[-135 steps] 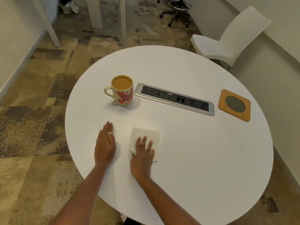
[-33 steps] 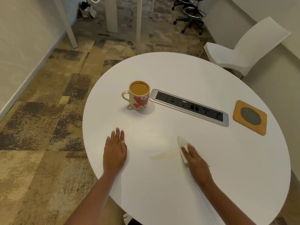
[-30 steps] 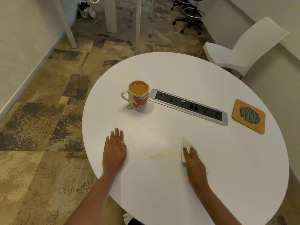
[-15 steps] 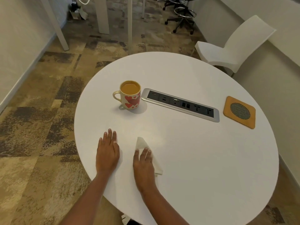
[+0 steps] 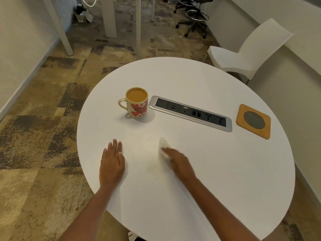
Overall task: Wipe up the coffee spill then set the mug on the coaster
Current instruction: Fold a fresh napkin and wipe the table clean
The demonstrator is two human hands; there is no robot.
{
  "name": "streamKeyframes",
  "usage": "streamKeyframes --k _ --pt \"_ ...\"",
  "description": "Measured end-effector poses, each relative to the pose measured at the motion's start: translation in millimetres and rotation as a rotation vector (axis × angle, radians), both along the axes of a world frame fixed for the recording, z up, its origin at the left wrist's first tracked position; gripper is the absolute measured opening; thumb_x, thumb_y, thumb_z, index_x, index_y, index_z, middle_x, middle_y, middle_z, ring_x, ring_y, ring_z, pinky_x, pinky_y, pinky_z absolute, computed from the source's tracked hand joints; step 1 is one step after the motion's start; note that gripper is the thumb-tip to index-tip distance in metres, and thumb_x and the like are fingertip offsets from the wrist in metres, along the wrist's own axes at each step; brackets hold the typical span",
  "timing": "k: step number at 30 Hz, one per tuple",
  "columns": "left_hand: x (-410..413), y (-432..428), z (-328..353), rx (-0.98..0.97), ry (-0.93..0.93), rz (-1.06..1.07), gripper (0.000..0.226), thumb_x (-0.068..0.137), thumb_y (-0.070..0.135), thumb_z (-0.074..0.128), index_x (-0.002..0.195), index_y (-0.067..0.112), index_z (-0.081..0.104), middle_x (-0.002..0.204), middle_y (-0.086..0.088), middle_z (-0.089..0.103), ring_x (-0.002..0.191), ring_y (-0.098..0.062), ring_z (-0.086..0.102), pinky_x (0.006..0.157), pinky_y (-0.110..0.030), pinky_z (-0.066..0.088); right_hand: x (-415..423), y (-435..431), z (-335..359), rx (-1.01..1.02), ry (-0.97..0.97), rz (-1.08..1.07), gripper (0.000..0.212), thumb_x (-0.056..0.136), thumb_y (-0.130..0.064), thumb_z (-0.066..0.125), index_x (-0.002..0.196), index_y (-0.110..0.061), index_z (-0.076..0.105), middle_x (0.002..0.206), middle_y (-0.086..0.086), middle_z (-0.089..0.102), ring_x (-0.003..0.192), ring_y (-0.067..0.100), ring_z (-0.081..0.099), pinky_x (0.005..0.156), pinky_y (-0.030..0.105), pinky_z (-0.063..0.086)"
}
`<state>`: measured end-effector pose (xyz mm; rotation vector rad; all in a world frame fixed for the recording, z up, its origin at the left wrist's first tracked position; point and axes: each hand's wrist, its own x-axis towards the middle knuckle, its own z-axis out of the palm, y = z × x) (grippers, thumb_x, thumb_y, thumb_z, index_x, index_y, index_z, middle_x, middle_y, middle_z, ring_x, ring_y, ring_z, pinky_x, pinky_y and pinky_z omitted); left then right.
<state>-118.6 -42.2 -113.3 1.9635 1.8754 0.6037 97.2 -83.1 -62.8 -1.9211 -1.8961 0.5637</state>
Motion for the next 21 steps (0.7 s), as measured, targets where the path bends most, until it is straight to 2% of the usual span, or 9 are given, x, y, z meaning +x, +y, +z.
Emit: streamKeyframes --k 2,4,5,7,10,13,16,19,21 --pt "0 1 -1 0.001 0.005 0.003 0.071 0.083 0.036 0.001 0.136 0.003 0.035 0.147 -0.015 0.032 0.139 -0.028 0.025 0.115 -0.04 0.014 20 11 7 0.015 0.284 -0.267 0.044 0.078 0.003 0.044 0.118 -0.007 0.061 0.118 0.011 0.064 0.109 0.017 0.057 0.084 0.004 0.039" --pt "0 1 -1 0.003 0.015 0.005 0.069 0.084 0.034 0.003 0.135 0.003 0.036 0.146 -0.016 0.033 0.138 -0.03 0.027 0.115 -0.042 0.016 34 15 17 -0.117 0.641 -0.474 0.038 0.077 0.011 0.048 0.105 -0.01 0.062 0.098 0.01 0.064 0.09 0.021 0.059 0.07 0.018 0.047" --pt "0 1 -2 0.003 0.017 0.007 0.069 0.084 0.034 0.003 0.135 0.002 0.037 0.146 -0.017 0.034 0.138 -0.03 0.028 0.114 -0.042 0.017 39 16 18 -0.23 0.754 -0.513 0.034 0.078 0.012 0.049 0.103 -0.009 0.06 0.093 0.01 0.062 0.085 0.024 0.057 0.067 0.025 0.047" --pt "0 1 -2 0.004 0.018 0.007 0.068 0.084 0.033 0.004 0.135 0.002 0.037 0.146 -0.017 0.034 0.137 -0.031 0.028 0.114 -0.042 0.017 48 15 15 -0.386 0.802 -0.578 0.034 0.078 0.011 0.053 0.11 -0.001 0.057 0.09 0.01 0.06 0.085 0.026 0.057 0.069 0.032 0.049" --pt "0 1 -2 0.005 0.015 0.007 0.068 0.084 0.033 0.004 0.135 0.003 0.037 0.146 -0.016 0.034 0.138 -0.03 0.028 0.114 -0.041 0.016 52 13 10 -0.383 0.572 -0.623 0.037 0.075 0.005 0.06 0.112 -0.001 0.058 0.093 0.009 0.06 0.089 0.025 0.056 0.079 0.036 0.049" --pt "-1 1 -2 0.003 0.018 0.009 0.068 0.084 0.034 0.003 0.136 0.004 0.036 0.147 -0.015 0.034 0.138 -0.029 0.027 0.115 -0.04 0.015 47 12 5 -0.186 0.288 -0.587 0.033 0.075 -0.003 0.063 0.108 -0.006 0.061 0.097 0.009 0.065 0.089 0.024 0.057 0.077 0.03 0.046" --pt "0 1 -3 0.001 0.013 0.009 0.068 0.084 0.034 0.003 0.135 0.004 0.036 0.147 -0.016 0.034 0.138 -0.029 0.027 0.115 -0.041 0.015 37 13 -1 -0.014 0.131 -0.56 0.029 0.082 -0.002 0.054 0.11 -0.008 0.055 0.101 0.015 0.064 0.095 0.033 0.058 0.079 0.039 0.048" --pt "0 1 -2 0.005 0.016 0.008 0.068 0.084 0.033 0.004 0.135 0.003 0.037 0.146 -0.016 0.035 0.138 -0.03 0.028 0.115 -0.042 0.016 29 9 -1 0.051 -0.03 -0.453 0.025 0.086 -0.001 0.042 0.106 -0.011 0.053 0.097 0.01 0.059 0.092 0.028 0.054 0.072 0.037 0.046" --pt "0 1 -2 0.004 0.014 0.007 0.068 0.084 0.034 0.004 0.135 0.003 0.037 0.146 -0.016 0.034 0.138 -0.029 0.028 0.115 -0.041 0.016 26 4 -2 0.079 -0.184 -0.315 0.023 0.083 0.001 0.05 0.102 -0.008 0.059 0.094 0.012 0.058 0.09 0.028 0.054 0.061 0.035 0.043"
